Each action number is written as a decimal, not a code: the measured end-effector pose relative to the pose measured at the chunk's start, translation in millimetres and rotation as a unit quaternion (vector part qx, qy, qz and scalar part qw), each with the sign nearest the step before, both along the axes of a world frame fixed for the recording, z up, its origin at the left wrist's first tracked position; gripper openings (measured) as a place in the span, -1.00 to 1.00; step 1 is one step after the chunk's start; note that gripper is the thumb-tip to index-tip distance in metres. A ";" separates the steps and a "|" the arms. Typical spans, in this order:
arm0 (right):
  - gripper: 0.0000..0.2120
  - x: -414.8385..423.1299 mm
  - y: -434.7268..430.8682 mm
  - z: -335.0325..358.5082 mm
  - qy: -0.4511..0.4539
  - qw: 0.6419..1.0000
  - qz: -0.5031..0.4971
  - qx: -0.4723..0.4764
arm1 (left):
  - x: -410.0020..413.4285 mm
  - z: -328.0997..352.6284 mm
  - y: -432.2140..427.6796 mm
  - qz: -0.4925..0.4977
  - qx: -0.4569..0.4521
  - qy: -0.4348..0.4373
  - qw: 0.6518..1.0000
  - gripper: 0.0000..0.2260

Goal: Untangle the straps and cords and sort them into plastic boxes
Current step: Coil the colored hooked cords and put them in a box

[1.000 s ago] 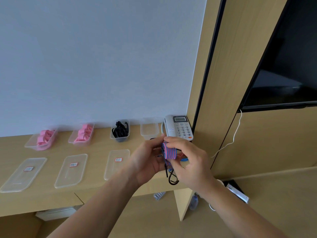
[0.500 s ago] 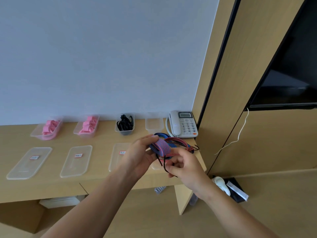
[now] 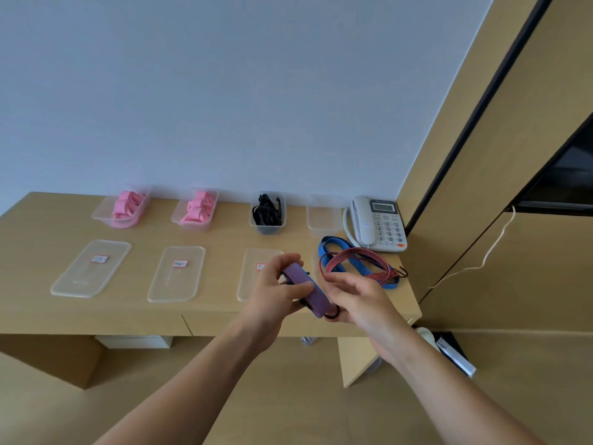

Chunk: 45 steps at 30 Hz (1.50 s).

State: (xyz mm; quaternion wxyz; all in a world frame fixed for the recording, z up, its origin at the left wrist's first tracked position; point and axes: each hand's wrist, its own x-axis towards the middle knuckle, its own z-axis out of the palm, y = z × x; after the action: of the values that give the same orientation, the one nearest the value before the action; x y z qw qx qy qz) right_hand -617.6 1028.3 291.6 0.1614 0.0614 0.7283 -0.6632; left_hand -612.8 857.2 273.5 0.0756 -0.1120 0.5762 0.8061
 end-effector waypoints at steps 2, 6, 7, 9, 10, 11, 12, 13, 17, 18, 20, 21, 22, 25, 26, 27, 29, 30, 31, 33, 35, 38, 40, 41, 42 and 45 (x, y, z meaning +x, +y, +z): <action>-0.60 -1.8 -5.7 -5.7 -0.002 0.999 0.035 0.019 | -0.2 -2.8 -10.5 -0.027 0.010 0.022 0.999 -0.46; -0.53 -8.7 -12.8 -10.3 0.019 0.995 0.087 0.032 | -11.4 -5.5 -22.5 -0.043 0.007 0.023 0.999 -0.37; -0.51 -12.6 -14.0 -11.1 0.023 0.995 0.093 0.034 | -16.3 -6.9 -23.8 -0.043 0.010 0.015 0.999 -0.36; -0.44 -24.7 -15.9 -13.5 0.024 0.995 0.088 0.033 | -28.4 -9.9 -25.3 -0.045 0.014 0.002 0.999 -0.36; -0.42 -32.6 -16.8 -15.0 0.021 0.996 0.086 0.032 | -35.3 -11.7 -26.0 -0.048 0.011 -0.001 0.999 -0.37; -0.41 -41.6 -17.8 -16.7 0.018 0.996 0.087 0.032 | -43.2 -13.7 -26.2 -0.052 0.007 -0.004 0.999 -0.38; -0.41 -51.5 -18.2 -18.6 0.016 0.995 0.089 0.031 | -51.9 -15.7 -26.5 -0.054 0.001 -0.007 0.999 -0.39; -0.43 -62.2 -18.5 -20.6 0.018 0.995 0.095 0.031 | -61.6 -18.1 -26.9 -0.056 -0.004 -0.011 0.998 -0.39; -0.46 -110.7 -17.6 -32.4 0.046 0.990 0.109 0.076 | -109.1 -29.4 -27.5 -0.072 -0.060 -0.020 0.995 -0.40; -0.46 -123.5 -16.4 -36.5 0.048 0.989 0.107 0.090 | -121.9 -32.6 -27.1 -0.078 -0.073 -0.027 0.994 -0.44; -0.45 -150.1 -12.1 -43.9 0.051 0.987 0.099 0.119 | -149.1 -38.3 -26.0 -0.093 -0.092 -0.041 0.991 -0.45; -0.45 -164.8 -9.2 -47.0 0.053 0.986 0.088 0.133 | -164.2 -40.9 -24.5 -0.100 -0.103 -0.045 0.989 -0.42; -0.45 -180.6 -5.6 -49.3 0.059 0.984 0.073 0.151 | -179.6 -43.5 -22.5 -0.105 -0.118 -0.050 0.986 -0.40; -0.51 -238.3 6.4 -54.7 0.100 0.961 0.045 0.254 | -226.4 -53.8 -12.4 -0.084 -0.169 -0.074 0.979 -0.51; -0.54 -258.6 9.6 -57.0 0.113 0.948 0.048 0.294 | -241.1 -58.7 -8.0 -0.077 -0.187 -0.082 0.976 -0.57; -0.57 -279.2 11.6 -60.2 0.126 0.932 0.057 0.335 | -255.2 -64.8 -3.0 -0.072 -0.209 -0.090 0.971 -0.60; -0.62 -318.1 11.9 -70.5 0.152 0.893 0.087 0.414 | -280.6 -77.3 8.0 -0.071 -0.263 -0.106 0.956 -0.62; -0.63 -335.6 10.4 -76.6 0.159 0.874 0.106 0.447 | -292.0 -82.1 13.3 -0.071 -0.298 -0.113 0.945 -0.60; -0.63 -351.0 7.8 -82.8 0.162 0.857 0.127 0.473 | -302.6 -87.1 18.0 -0.071 -0.339 -0.117 0.931 -0.56; -0.63 -374.3 1.4 -94.4 0.158 0.823 0.176 0.516 | -319.1 -96.3 24.6 -0.082 -0.435 -0.104 0.891 -0.49; -0.62 -388.8 -3.4 -105.0 0.165 0.793 0.216 0.545 | -328.3 -103.0 29.2 -0.110 -0.504 -0.077 0.853 -0.43; -0.67 -400.3 -4.8 -117.4 0.201 0.758 0.240 0.572 | -332.6 -112.1 32.1 -0.154 -0.556 -0.050 0.816 -0.32; -0.69 -403.8 -4.2 -121.5 0.216 0.739 0.245 0.590 | -333.9 -116.0 32.2 -0.167 -0.575 -0.034 0.800 -0.27; -0.69 -404.4 -4.0 -123.6 0.217 0.731 0.246 0.598 | -335.1 -116.9 32.3 -0.170 -0.580 -0.023 0.796 -0.24; -0.68 -403.9 -4.0 -125.6 0.213 0.728 0.249 0.603 | -336.9 -117.3 32.7 -0.175 -0.585 -0.012 0.792 -0.22; -0.69 -400.0 -5.3 -132.3 0.195 0.714 0.250 0.624 | -341.4 -117.9 33.2 -0.195 -0.598 0.011 0.778 -0.24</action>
State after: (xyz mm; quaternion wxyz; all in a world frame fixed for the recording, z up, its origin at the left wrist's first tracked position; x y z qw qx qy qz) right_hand -1017.6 1023.0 159.3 0.1013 -0.1668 0.9807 0.0096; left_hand -954.2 890.4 155.6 0.1427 -0.0113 0.9525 0.2689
